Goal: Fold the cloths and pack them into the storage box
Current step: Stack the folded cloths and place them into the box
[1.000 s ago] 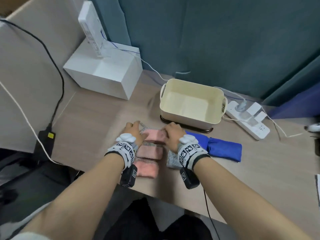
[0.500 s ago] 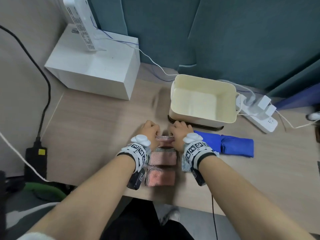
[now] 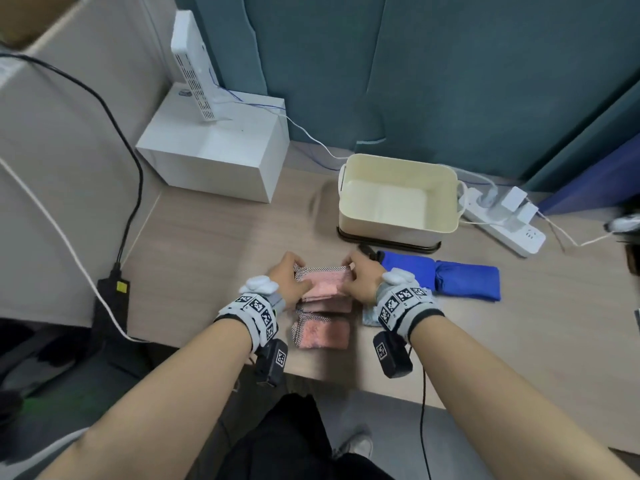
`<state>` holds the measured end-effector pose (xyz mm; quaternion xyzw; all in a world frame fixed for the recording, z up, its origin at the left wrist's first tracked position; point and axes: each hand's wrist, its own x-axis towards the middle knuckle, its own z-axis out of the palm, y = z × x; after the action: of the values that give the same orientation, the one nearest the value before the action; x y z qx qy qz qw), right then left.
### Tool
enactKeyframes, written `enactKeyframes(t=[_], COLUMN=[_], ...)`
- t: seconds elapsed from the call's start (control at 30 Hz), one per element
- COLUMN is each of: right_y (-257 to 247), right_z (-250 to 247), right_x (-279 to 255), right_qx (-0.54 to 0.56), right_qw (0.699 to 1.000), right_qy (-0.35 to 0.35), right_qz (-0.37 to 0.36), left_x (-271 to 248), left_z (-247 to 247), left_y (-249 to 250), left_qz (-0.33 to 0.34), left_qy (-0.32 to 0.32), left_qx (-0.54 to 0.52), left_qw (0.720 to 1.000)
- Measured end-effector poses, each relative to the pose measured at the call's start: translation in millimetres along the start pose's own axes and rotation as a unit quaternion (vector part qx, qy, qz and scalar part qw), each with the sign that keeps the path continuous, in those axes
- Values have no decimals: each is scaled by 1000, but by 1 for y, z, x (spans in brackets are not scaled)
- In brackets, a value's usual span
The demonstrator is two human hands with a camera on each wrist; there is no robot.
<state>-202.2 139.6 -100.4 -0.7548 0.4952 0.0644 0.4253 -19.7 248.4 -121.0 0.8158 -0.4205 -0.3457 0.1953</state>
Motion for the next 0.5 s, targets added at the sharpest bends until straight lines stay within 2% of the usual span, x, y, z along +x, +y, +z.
enactKeyframes(t=[0.2, 0.5], right_y=[5, 9], right_z=[17, 28], right_x=[-2, 8], right_qx=[-102, -163], right_qw=[994, 985], right_qy=[-26, -44], right_qz=[40, 21], left_x=[-3, 9], left_z=[12, 13], left_y=[-8, -19], left_qz=[-27, 16], left_qy=[-21, -95], left_qx=[23, 103], left_qw=[999, 990])
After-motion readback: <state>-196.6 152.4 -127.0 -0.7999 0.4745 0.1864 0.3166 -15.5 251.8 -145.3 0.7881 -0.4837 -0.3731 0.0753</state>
